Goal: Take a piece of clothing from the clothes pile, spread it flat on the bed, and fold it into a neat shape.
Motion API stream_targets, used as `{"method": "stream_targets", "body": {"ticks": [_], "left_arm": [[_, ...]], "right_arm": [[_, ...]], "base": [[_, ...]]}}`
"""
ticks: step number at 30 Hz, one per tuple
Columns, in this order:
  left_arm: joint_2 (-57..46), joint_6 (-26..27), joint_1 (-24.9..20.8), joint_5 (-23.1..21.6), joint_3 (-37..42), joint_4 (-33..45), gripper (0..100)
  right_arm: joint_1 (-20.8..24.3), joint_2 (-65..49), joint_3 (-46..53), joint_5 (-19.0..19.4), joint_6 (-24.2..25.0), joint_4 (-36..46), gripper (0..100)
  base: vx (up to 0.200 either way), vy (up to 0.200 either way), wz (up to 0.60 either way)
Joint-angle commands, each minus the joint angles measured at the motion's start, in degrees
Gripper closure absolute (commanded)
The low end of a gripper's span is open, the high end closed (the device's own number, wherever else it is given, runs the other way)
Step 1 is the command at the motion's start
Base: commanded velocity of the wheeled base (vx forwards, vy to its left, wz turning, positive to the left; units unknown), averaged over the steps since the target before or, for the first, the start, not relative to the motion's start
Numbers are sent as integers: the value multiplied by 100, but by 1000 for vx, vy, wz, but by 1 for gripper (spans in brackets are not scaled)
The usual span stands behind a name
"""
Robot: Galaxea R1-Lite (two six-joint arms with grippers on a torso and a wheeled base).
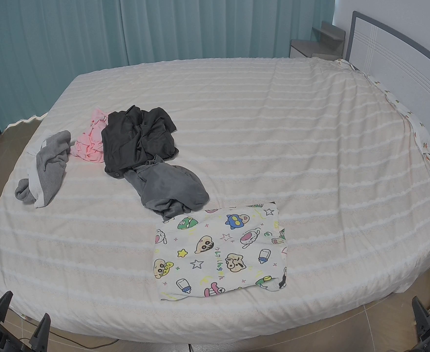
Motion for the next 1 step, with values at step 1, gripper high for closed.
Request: {"method": "stream_targets", "body": {"ticks": [1], "left_arm": [[-24, -3, -68, 5, 66, 0, 0]], "right_arm": [[1, 42, 101, -14, 10, -2, 0]], "base": [[0, 0, 0]]}}
